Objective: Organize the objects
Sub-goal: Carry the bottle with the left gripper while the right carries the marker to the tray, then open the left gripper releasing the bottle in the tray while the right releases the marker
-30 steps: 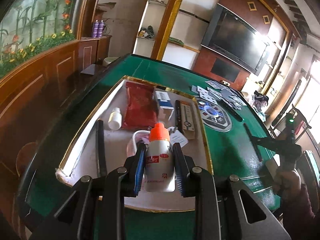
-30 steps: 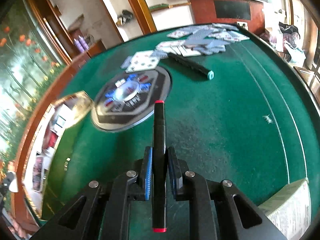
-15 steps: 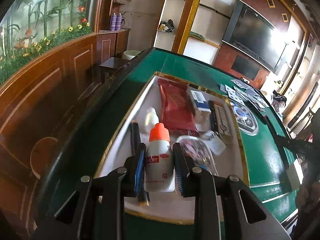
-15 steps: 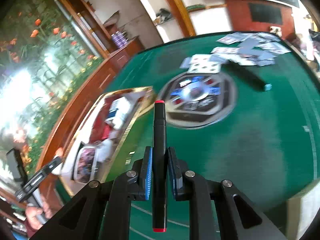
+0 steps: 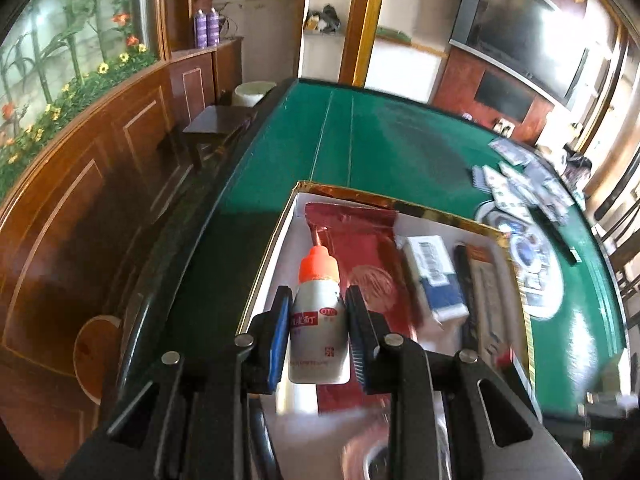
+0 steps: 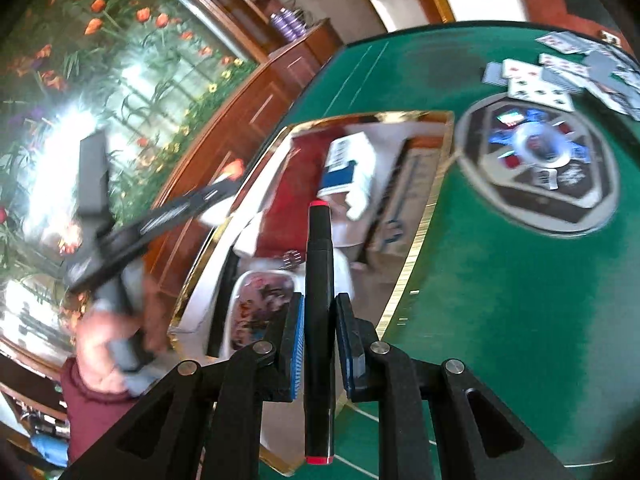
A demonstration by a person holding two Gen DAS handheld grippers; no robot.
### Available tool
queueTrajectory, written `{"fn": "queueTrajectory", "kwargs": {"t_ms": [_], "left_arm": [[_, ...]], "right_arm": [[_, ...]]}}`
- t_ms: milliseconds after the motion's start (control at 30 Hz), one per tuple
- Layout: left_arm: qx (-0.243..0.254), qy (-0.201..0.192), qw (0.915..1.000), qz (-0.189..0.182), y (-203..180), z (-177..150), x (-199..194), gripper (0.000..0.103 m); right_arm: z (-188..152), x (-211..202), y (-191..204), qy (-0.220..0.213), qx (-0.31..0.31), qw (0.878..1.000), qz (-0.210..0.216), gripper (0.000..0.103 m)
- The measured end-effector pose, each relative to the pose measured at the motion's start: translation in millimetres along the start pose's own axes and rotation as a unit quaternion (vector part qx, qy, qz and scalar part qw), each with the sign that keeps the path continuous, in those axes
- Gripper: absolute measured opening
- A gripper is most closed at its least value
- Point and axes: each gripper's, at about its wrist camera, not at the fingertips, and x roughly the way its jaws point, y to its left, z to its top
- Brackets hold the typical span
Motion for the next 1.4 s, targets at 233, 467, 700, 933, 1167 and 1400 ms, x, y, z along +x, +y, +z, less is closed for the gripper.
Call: {"fn": "queueTrajectory", "kwargs": {"t_ms": [233, 467, 700, 933, 1167, 1400], "left_arm": [[0.002, 0.040, 0.9989, 0.025, 3, 12, 41, 0.026], [0.003, 0.046, 0.9986, 0.024, 4, 14, 47, 0.026], [-0.016, 0.046, 0.9988, 0.004, 7, 15, 48, 0.032], [-0.034, 0.017, 0.9989, -0.029, 5, 9, 18, 0.069], [-0.035, -0.034, 0.9985, -0.026, 3, -8, -32, 0.084], [-0.048, -0.075, 0.9956, -0.027, 14, -40, -79, 0.088]], "right_arm": [[1, 27, 6, 0.022, -0.007, 1.000, -0.009, 0.017], [3, 31, 1, 0.022, -0.003, 1.000, -0.018, 0.017], [3, 28, -5, 0.019, -0.001, 0.999, -0.038, 0.017], [1, 26, -5, 0.016, -0.006, 0.998, -0.060, 0.018], [-5, 23, -4, 0.014, -0.013, 0.998, -0.062, 0.019], [-13, 11, 0, 0.004, -0.025, 0.998, -0.060, 0.026]]}}
